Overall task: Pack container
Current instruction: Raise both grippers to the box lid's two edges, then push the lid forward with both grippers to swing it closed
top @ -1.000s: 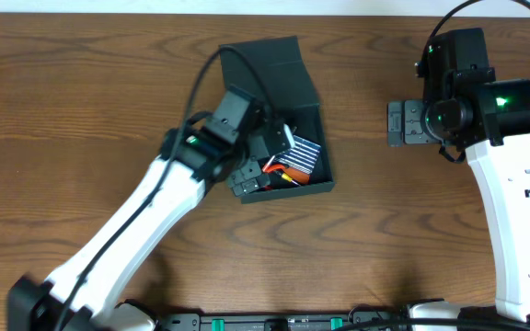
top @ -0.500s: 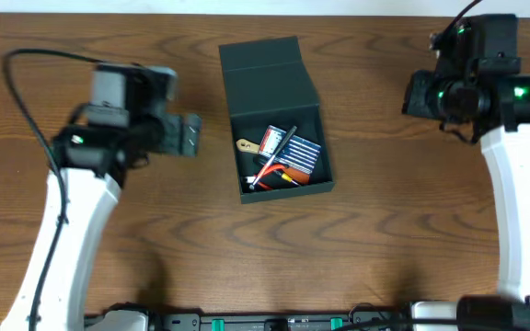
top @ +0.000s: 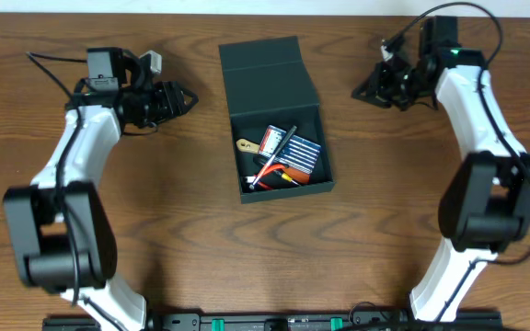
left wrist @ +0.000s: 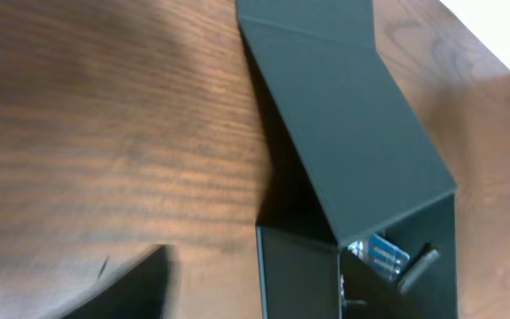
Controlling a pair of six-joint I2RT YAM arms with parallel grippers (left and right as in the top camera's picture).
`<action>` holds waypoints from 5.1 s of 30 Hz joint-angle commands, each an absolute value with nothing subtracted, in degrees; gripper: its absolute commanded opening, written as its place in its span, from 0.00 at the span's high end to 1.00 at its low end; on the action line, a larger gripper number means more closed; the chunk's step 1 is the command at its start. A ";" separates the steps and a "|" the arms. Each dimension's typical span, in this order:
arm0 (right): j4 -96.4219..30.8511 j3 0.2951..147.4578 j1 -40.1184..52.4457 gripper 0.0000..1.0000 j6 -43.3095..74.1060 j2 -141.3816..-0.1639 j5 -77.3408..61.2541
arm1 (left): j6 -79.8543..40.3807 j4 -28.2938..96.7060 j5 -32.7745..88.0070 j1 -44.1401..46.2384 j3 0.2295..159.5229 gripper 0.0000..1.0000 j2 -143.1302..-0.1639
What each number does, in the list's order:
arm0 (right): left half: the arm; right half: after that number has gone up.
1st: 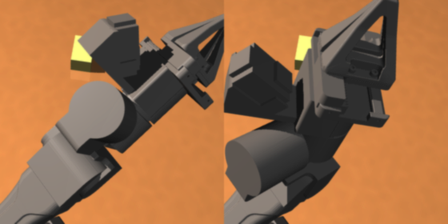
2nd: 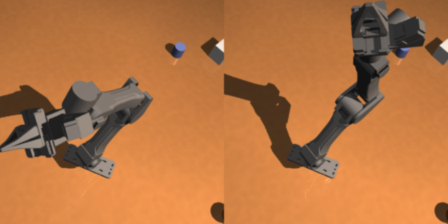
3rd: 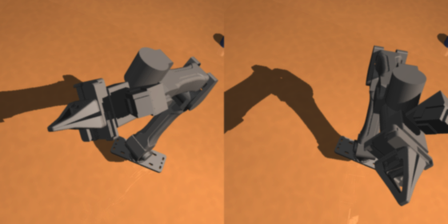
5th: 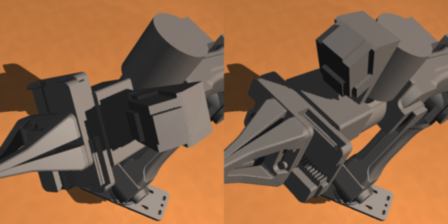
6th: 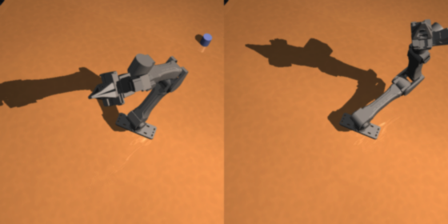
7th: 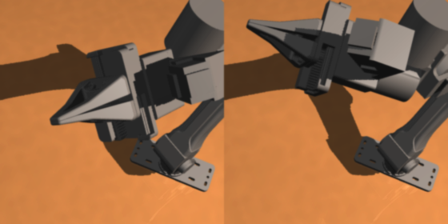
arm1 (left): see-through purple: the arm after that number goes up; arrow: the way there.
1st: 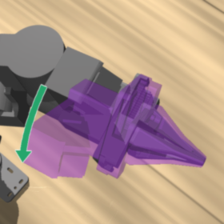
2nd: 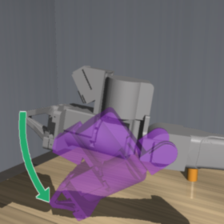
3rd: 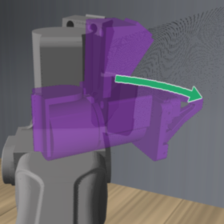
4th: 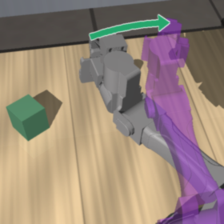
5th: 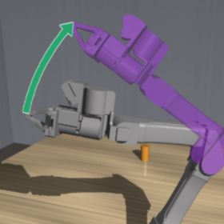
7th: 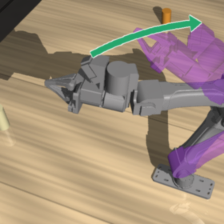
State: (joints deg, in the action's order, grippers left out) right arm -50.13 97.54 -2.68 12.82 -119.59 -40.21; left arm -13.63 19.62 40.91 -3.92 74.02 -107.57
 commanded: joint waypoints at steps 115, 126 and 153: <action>-6.17 101.73 0.19 0.94 37.60 -137.78 -75.83 | -16.51 6.35 58.85 6.28 88.51 0.94 -124.62; -5.74 101.73 0.19 0.99 28.32 -137.78 -76.58 | -8.23 6.33 58.02 6.13 89.19 0.95 -124.62; 10.59 101.73 -1.32 0.99 29.76 -137.56 -76.16 | 0.40 5.10 52.84 6.13 90.87 0.95 -124.62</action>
State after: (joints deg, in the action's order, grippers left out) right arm 9.82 100.38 -0.58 27.44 -139.96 -71.96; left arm -1.15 5.52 52.71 5.80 88.03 -125.60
